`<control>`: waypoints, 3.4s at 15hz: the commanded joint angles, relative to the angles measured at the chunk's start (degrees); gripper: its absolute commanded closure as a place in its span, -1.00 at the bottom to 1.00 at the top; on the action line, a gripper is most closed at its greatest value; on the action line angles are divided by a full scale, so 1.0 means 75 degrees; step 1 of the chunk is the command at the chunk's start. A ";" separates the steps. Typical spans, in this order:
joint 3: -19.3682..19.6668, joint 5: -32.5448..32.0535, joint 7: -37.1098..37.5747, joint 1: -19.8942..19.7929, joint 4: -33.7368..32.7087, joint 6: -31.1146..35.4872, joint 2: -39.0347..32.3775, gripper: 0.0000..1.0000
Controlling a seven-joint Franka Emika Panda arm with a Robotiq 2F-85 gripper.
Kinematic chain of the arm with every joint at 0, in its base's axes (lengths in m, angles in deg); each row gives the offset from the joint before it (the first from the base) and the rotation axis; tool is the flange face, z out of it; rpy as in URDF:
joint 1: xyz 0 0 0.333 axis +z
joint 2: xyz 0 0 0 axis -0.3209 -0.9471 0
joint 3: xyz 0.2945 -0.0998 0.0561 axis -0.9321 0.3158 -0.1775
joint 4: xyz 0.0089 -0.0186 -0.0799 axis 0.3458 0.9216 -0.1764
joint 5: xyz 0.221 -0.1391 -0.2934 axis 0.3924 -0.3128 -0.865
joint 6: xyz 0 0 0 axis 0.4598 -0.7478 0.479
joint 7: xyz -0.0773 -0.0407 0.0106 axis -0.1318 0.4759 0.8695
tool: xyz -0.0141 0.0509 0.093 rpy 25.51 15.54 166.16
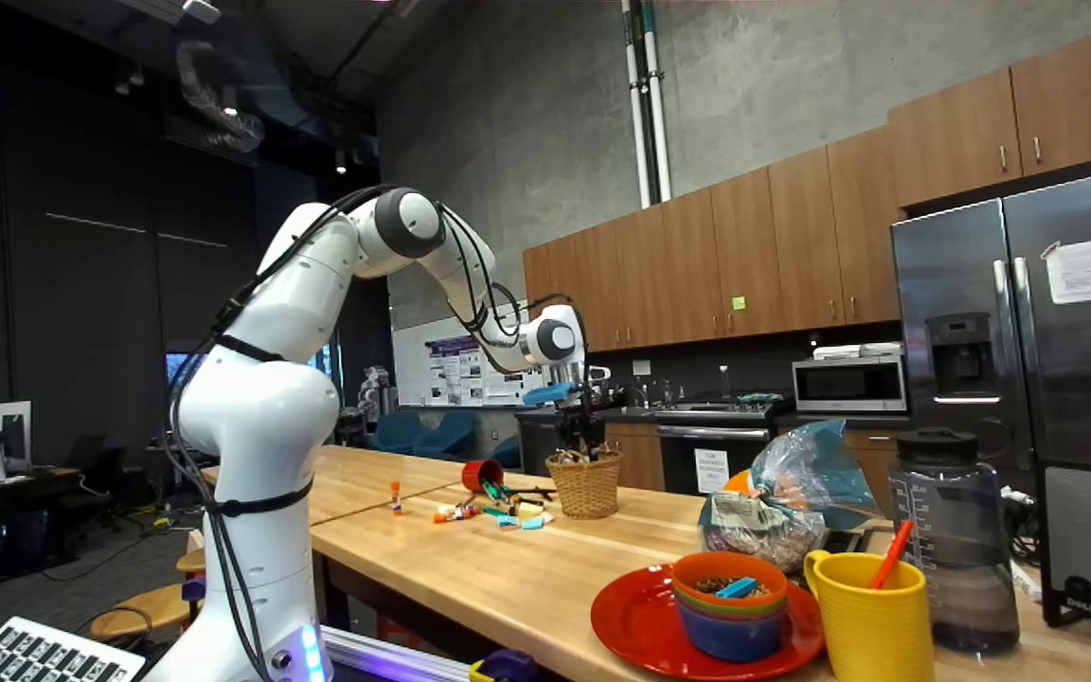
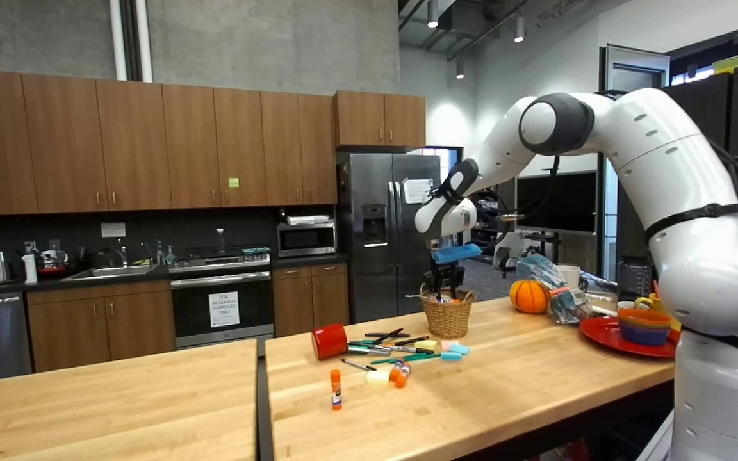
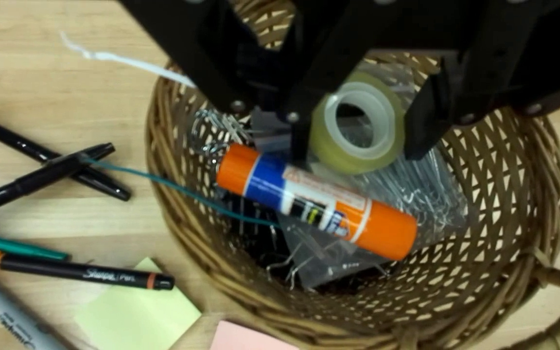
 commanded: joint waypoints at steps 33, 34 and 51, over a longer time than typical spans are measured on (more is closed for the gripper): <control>-0.0481 -0.0365 -0.0782 0.0454 0.0150 -0.1194 0.0993 -1.00; -0.0441 -0.0394 -0.0756 0.0427 0.0157 -0.1127 0.0975 -1.00; 0.0209 -0.2352 0.1933 0.0946 0.0026 -0.0447 0.0331 -1.00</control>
